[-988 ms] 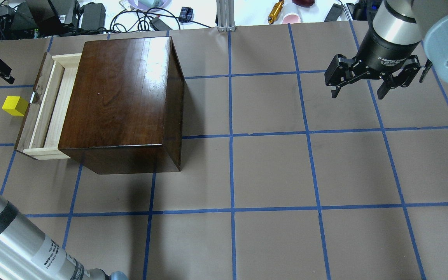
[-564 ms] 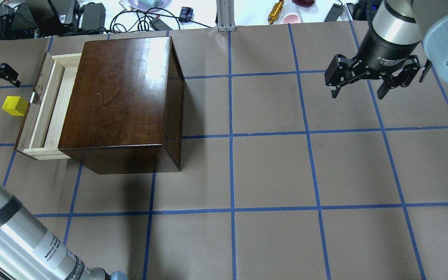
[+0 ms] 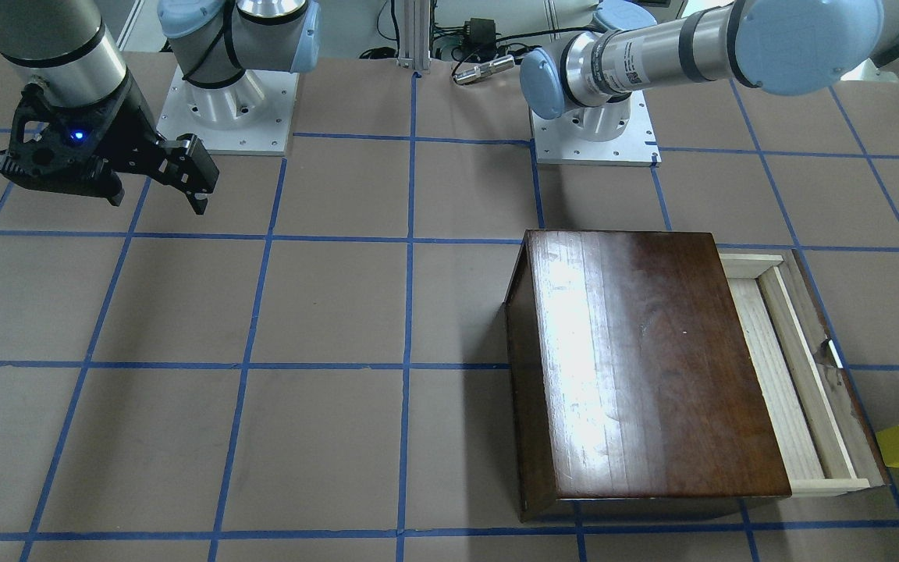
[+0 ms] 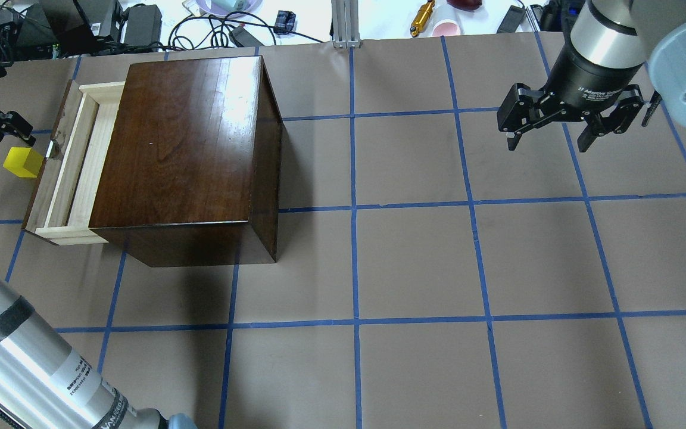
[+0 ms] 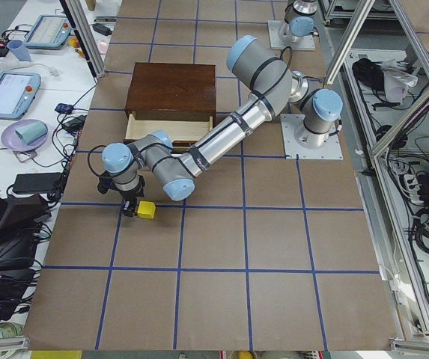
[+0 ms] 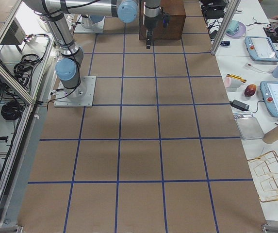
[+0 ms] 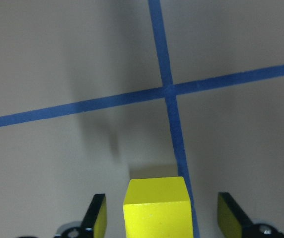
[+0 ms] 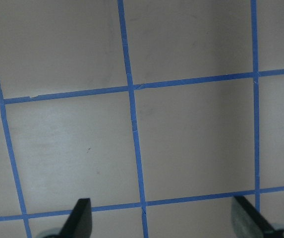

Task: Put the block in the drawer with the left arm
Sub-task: 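Lower the left gripper over the yellow cube and close on it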

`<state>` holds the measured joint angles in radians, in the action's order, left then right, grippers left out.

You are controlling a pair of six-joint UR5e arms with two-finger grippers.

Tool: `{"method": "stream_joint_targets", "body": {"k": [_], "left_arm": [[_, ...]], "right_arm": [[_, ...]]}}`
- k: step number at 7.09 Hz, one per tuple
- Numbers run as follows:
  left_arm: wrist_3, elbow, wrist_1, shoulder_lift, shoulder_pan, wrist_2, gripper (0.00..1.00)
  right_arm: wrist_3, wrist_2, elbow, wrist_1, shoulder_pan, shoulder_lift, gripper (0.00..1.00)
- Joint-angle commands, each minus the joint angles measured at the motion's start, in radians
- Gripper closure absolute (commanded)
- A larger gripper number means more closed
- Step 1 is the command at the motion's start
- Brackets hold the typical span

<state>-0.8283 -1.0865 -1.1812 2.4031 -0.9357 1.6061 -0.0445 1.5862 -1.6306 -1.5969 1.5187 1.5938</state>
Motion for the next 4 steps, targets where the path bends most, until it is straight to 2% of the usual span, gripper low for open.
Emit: {"method": "stream_joint_targets", "body": {"k": [1,4], "left_arm": [[-0.017,-0.024,0.002,0.007,0.012,0.005,0.19],[-0.052,-0.021,0.002,0.014,0.017,0.005,0.19]], "right_arm": [[0.0,0.0,0.0,0.0,0.0,0.0,0.0],[0.0,0.0,0.0,0.0,0.0,0.0,0.0]]}}
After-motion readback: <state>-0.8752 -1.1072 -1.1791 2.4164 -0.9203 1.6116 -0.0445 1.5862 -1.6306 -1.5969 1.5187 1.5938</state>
